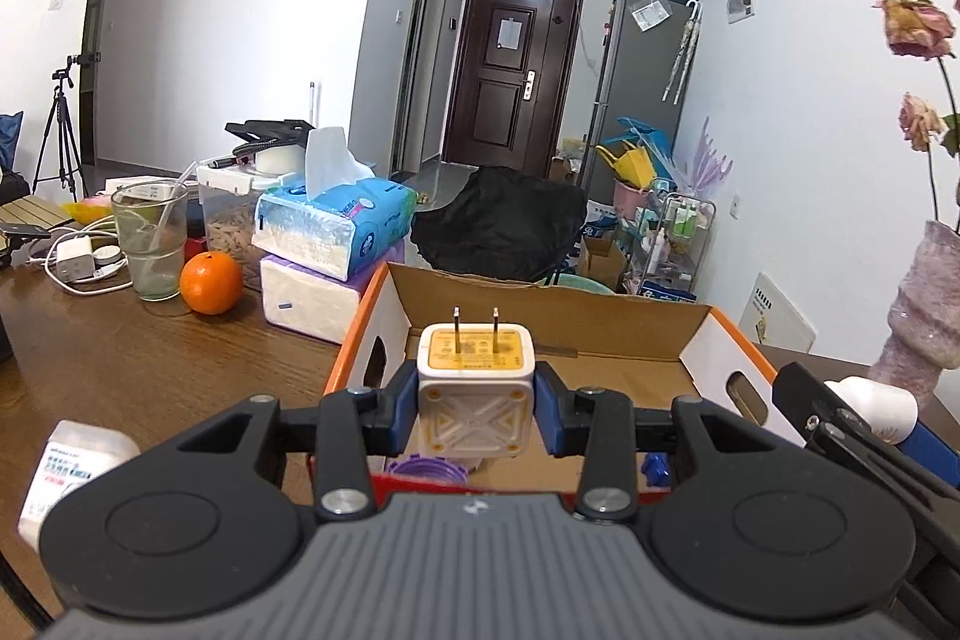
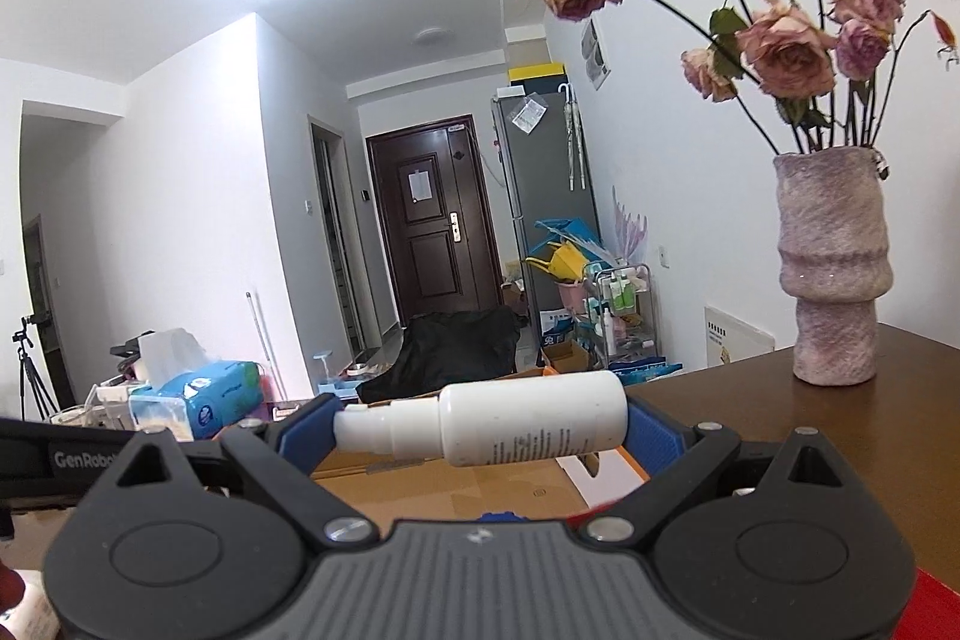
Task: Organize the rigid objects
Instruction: 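Carry the plug adapter and spray bottle with both tools into the box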
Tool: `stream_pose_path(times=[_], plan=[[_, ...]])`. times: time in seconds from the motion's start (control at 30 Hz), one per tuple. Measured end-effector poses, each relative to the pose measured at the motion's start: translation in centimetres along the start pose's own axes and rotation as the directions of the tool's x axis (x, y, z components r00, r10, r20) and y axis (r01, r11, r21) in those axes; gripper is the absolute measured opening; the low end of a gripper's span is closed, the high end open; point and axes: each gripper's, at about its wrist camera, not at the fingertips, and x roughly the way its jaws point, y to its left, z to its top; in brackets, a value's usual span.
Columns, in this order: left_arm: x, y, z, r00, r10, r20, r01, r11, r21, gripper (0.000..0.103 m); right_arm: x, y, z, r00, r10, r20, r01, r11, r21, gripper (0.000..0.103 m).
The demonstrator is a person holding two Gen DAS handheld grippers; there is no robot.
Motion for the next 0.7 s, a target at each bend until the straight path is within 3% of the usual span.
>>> stream_pose_path(times=[0.7], plan=[[6.8,-0.8,2.1,1.000,0.016,-0.018,-0.015,0.999,0.047,0.040,7.7,0.2,0.4,0.999,0.014,-0.041,-0.016,0.999,-0.037,0.098]])
